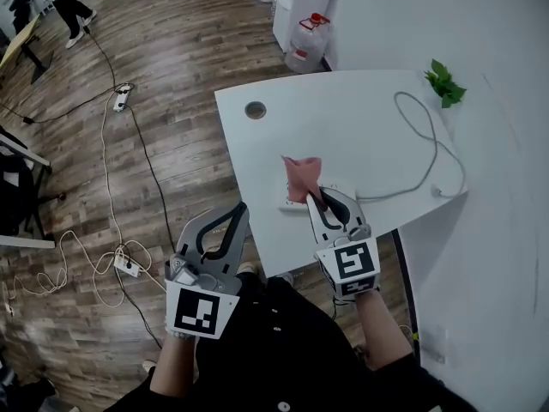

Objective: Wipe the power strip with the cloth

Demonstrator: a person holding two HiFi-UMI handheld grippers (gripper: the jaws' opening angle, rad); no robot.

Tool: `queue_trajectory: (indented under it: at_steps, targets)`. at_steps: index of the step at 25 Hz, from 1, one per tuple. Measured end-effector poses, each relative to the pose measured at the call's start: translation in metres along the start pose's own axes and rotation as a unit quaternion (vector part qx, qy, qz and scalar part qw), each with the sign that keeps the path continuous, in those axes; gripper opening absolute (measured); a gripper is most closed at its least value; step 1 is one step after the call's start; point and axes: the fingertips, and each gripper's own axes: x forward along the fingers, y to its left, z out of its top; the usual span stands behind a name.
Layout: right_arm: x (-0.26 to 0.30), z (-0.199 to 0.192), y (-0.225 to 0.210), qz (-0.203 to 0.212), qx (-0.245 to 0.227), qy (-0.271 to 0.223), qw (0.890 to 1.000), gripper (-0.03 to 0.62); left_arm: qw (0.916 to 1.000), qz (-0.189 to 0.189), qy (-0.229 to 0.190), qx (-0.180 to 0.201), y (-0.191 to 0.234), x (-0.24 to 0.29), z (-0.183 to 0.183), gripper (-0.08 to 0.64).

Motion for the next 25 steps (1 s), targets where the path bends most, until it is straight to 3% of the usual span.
queue_trajectory:
  at_steps: [10,25]
  targets:
    - [0.054,-0.044,0.014,0.05,0.051,0.048,0.996,0.061,0.9994,0.034,0.012,0.002,0.006,-0.002,-0.003,0.014]
    - [0.103,-0.12,0.016,0.07,0.049,0.15,0.985,0.061,0.9977,0.061,0.03,0.001,0.005,-0.005,-0.011,0.014]
